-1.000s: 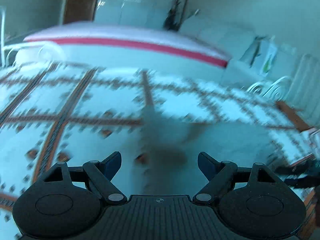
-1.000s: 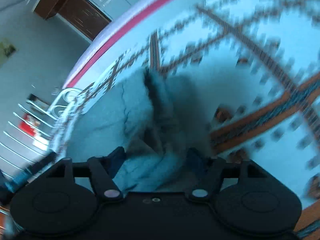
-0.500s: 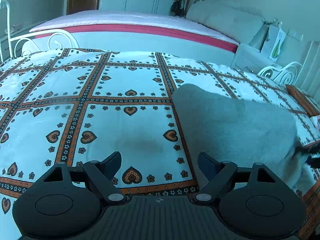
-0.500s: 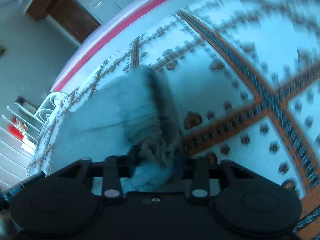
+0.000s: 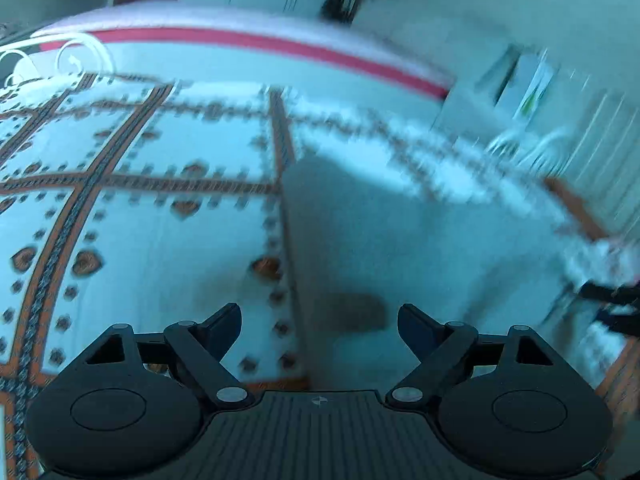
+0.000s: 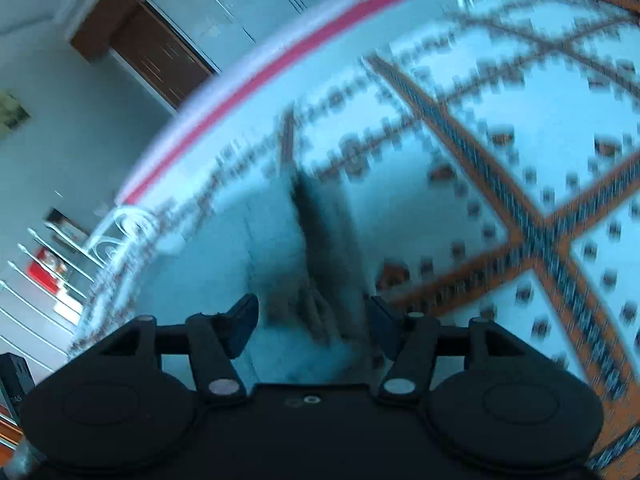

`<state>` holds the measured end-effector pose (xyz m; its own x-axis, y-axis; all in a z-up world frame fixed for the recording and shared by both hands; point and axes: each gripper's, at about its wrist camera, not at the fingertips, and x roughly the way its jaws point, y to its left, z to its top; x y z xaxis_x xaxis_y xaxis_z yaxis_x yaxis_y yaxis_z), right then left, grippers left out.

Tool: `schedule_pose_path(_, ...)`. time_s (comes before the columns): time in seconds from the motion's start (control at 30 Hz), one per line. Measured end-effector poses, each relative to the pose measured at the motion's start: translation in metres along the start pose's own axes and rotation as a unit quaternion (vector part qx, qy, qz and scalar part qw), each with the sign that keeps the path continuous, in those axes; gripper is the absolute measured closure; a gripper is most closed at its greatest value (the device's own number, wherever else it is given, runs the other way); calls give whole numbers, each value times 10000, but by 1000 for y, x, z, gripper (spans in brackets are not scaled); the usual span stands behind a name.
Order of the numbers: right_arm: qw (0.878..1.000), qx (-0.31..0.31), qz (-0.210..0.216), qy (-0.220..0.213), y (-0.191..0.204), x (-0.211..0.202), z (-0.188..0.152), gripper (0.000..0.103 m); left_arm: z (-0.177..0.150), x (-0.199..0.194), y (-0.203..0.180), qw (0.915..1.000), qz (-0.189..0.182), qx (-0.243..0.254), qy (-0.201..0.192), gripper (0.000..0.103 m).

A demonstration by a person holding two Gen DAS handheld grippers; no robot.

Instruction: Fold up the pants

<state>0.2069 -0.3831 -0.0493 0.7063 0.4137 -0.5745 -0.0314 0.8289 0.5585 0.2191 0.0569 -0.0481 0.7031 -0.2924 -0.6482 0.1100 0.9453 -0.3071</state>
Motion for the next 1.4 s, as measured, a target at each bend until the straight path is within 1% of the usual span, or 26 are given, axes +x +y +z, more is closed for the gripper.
schedule_pose_path(0.07,9999,74,131,68,-7,4,8,45,3,7,4,9995,-242,-201,49,17)
schedule_pose_path(0.13,9988,263,314,286,-19,12,11,43,2,21,12,9976,-439,-474,257,17)
schedule_pose_path(0.2,9963,519,463,508,-29,25,7,39,-1,34,18,9951,-557,-670,476,17)
schedule_pose_path(0.23,9953,596,477,600,-32,29,4,39,-2,41,20,9938,-635,-730,552,17)
schedule_pose_path(0.27,9941,687,487,682,-37,35,3,35,-1,45,21,9935,-688,-728,542,17)
schedule_pose_path(0.37,9893,991,835,672,-46,40,2,26,1,57,25,9905,-928,-852,543,18)
schedule_pose_path(0.4,9878,1038,955,665,-47,41,3,20,1,60,28,9896,-993,-897,531,19)
schedule_pose_path(0.43,9866,1063,1041,675,-47,45,4,19,2,64,29,9892,-1031,-909,514,21)
schedule_pose_path(0.5,9872,969,1021,745,-42,51,7,14,5,70,27,9902,-987,-838,519,35)
schedule_pose_path(0.53,9879,873,1019,781,-37,54,9,13,7,72,27,9901,-996,-853,503,40)
schedule_pose_path(0.57,9880,770,1038,840,-33,57,10,14,9,74,28,9894,-1025,-889,514,45)
schedule_pose_path(0.6,9875,682,1068,942,-29,61,12,30,10,76,28,9888,-1036,-940,520,47)
schedule_pose_path(0.63,9860,671,1071,1087,-26,65,12,39,10,77,30,9883,-1055,-974,521,49)
schedule_pose_path(0.7,9854,653,1043,1172,-23,70,12,53,10,76,30,9880,-1099,-973,487,61)
schedule_pose_path(0.73,9855,595,1060,1185,-21,70,12,56,10,74,30,9871,-1146,-1038,414,65)
schedule_pose_path(0.77,9859,516,1080,1168,-18,67,12,60,10,70,34,9848,-1230,-1179,339,74)
schedule_pose_path(0.8,9861,474,1130,1123,-16,63,14,63,11,67,38,9810,-1368,-1353,257,79)
schedule_pose_path(0.83,9863,423,1199,1052,-12,58,16,64,14,62,39,9780,-1492,-1452,156,79)
schedule_pose_path(0.93,9854,139,1478,828,8,46,27,67,28,47,35,9751,-1709,-1404,-188,79)
schedule_pose_path(1.0,9840,55,1641,698,18,45,37,67,40,42,36,9729,-1765,-1431,-426,79)
schedule_pose_path(1.07,9822,-3,1793,553,28,51,52,67,59,45,42,9728,-1748,-1408,-576,79)
schedule_pose_path(1.2,9794,-106,1951,516,47,84,94,67,107,68,56,9819,-1459,-1062,-577,79)
schedule_pose_path(1.27,9800,-154,1908,539,54,111,114,67,131,89,61,9866,-1270,-875,-537,79)
schedule_pose_path(1.33,9824,31,1778,574,50,143,128,65,149,116,65,9906,-1068,-735,-443,79)
schedule_pose_path(1.37,9840,182,1657,625,43,161,132,59,152,132,68,9926,-921,-714,-340,70)
schedule_pose_path(1.4,9879,231,1376,671,36,176,130,39,152,146,72,9954,-607,-719,-163,47)
